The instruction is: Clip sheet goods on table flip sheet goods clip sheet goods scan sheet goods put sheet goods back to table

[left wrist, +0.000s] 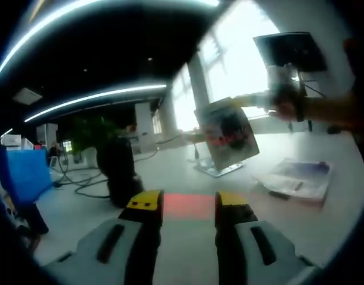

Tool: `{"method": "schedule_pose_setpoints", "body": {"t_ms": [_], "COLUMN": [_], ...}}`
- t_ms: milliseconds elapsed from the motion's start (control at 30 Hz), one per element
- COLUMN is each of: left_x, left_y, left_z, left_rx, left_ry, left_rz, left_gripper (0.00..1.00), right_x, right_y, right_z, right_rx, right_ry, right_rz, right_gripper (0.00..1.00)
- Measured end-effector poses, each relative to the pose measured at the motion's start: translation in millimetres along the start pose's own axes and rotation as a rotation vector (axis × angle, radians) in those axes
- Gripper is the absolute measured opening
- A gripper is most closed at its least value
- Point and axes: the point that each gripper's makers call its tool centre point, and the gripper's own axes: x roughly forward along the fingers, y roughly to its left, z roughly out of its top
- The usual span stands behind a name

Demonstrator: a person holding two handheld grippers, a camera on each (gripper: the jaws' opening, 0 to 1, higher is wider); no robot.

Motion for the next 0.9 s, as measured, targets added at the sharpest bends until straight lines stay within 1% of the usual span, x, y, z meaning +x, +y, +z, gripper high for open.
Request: {"method": "schedule_pose_setpoints", "body": {"t_ms": [100,233,367,633,900], "left_x": [0.2,0.2,0.2,0.3,-0.6], "left_y": [0.8,0.8,-0.3,-0.5,0.9], "left_z": [0.3,1.1,1.9,2.1,3.1], "left_rx": [-0.005,-0.007,-0.004,-0.009,-0.012], "left_ry": [-0.002,-0.006,-0.010,-0.013,-0.018], "left_rz": [0.001,0.001,-0.003,-0.008,-0.003], "left_gripper": [0.27,0.27,0.27,0.27,0.27], "right_x": [1.0,1.0,3.4,6.4,13.1], "right_y": [1.9,4.9,1.4,-15.1,-38.0], "right_z": [-7.2,-9.4,-14.0,-23.3,-40.8], "right_rx": [0.006,0.002,0.000,-0.014,-0.026], "right_ry": [0.020,0.028,0.040,0.068,0.105], "right_rz": [0.001,0.006,0.005,-0.019,-0.056], "right_gripper": [0.00,0.00,0.00,0.00,0.00]}}
